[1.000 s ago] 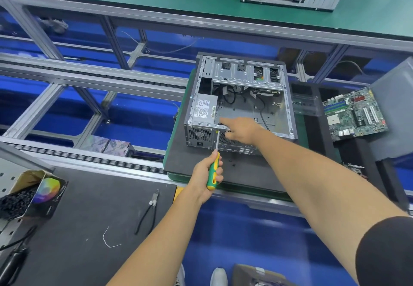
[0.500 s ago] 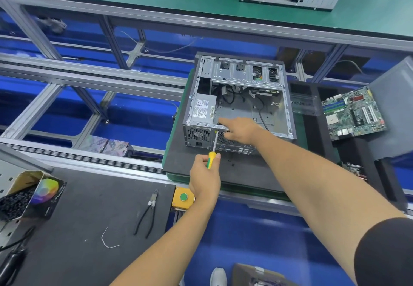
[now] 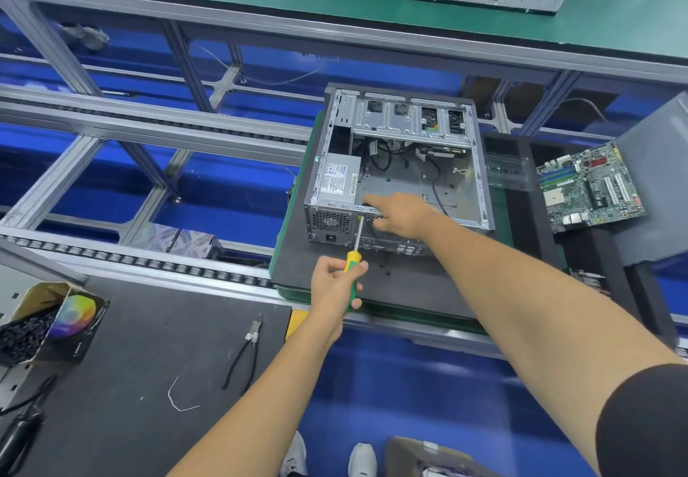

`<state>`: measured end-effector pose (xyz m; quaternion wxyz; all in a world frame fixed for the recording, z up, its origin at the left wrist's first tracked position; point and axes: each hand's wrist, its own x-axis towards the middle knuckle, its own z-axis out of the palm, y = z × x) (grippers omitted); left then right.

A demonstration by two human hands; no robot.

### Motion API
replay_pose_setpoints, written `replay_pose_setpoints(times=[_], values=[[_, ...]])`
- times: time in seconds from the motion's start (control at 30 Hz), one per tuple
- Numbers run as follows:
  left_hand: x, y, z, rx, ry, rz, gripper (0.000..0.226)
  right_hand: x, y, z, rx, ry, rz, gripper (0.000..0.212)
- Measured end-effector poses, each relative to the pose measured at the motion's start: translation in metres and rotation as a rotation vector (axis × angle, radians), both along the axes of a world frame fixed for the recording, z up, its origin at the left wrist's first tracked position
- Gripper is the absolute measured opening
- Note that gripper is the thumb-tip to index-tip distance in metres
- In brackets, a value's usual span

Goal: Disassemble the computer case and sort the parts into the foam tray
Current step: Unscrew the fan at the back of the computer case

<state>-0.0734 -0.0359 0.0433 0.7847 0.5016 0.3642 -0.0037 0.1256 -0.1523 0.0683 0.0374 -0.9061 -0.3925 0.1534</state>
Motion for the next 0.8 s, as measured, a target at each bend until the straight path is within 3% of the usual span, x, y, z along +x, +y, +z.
replay_pose_setpoints(times=[0.1,0.2,0.37,0.53,0.57,0.63,0.73,0.77,0.8], values=[[0.001,-0.014,0.006,0.321,0.008,0.016,0.033,0.001,0.0,-0.001,0.002,-0.002,0.005,0.027],[-0.001,-0.036,0.015,0.604,0.155,0.033,0.031,0.0,0.0,-0.001,0.006,-0.011,0.013,0.028],[-0.001,-0.05,0.015,0.684,0.275,0.078,0.022,0.0,-0.001,0.0,0.008,-0.01,0.011,0.032],[0.001,-0.053,0.006,0.847,0.172,0.03,0.028,0.001,-0.001,0.0,0.0,-0.007,0.012,0.033],[0.001,-0.05,0.004,0.766,0.123,0.033,0.031,0.001,-0.001,0.0,0.004,-0.005,0.018,0.036],[0.001,-0.034,0.002,0.4,0.053,0.048,0.038,0.0,-0.002,0.0,0.016,-0.001,0.02,0.038],[0.0,-0.002,0.002,-0.456,0.073,-0.022,0.035,0.001,-0.002,0.0,0.014,0.01,0.02,0.032],[-0.001,0.005,0.003,-0.626,0.059,-0.048,0.035,0.001,-0.002,0.0,0.017,0.008,0.022,0.033],[-0.002,0.008,0.003,-0.667,0.043,-0.064,0.034,0.001,-0.002,-0.001,0.02,0.006,0.024,0.034]])
